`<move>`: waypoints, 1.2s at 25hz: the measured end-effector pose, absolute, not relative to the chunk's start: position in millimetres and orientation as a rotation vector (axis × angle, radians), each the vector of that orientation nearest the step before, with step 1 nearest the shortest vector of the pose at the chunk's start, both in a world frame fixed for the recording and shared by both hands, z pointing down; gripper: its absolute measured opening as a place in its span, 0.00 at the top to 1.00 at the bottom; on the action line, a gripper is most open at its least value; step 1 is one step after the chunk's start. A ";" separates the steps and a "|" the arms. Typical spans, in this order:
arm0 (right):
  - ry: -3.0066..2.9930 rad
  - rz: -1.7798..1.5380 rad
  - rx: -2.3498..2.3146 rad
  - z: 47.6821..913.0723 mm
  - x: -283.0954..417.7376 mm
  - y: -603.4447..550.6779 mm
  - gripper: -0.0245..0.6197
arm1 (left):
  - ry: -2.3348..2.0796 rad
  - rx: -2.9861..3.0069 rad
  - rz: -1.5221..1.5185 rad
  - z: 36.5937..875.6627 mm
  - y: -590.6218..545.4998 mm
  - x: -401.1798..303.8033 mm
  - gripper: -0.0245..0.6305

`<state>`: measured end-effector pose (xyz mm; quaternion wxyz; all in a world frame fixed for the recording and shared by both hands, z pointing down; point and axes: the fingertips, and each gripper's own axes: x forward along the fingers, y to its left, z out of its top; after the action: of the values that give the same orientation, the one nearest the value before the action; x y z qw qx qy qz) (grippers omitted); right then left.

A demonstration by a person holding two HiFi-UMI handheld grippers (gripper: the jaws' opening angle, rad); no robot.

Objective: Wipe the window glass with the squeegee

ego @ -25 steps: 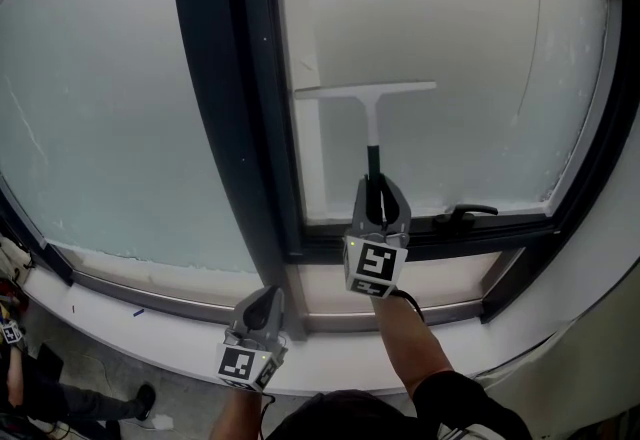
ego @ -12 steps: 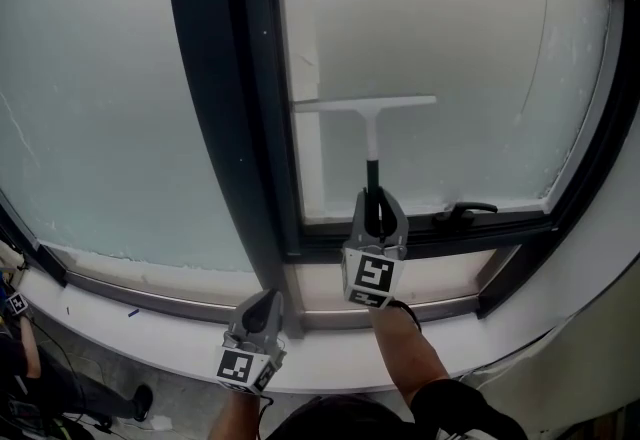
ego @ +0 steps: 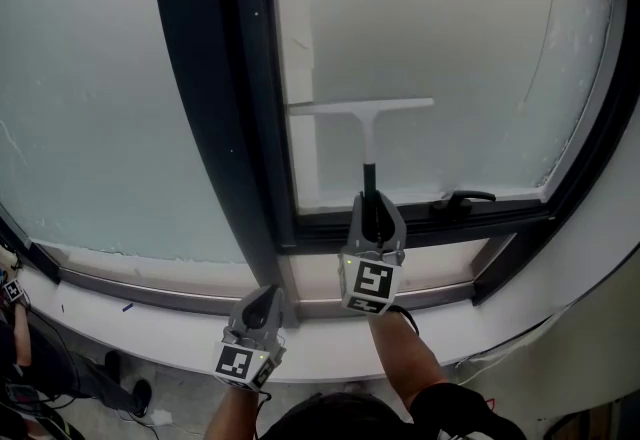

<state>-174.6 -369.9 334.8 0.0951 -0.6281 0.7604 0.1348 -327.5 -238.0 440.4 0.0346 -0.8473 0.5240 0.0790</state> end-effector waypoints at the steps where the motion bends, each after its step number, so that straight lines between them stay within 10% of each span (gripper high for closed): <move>1: 2.258 0.393 -1.865 337.5 -174.5 -369.4 0.81 | 1.612 -2.613 0.240 442.6 -237.3 -326.8 0.96; 30: 2.313 0.206 -1.928 400.7 -171.8 -345.4 0.81 | 1.677 -2.702 0.195 482.2 -199.4 -333.5 0.96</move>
<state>-171.8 -345.4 400.7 0.0618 -0.6376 0.7648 0.0683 -333.5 -199.4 482.2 -0.0224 -0.8479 0.5261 0.0611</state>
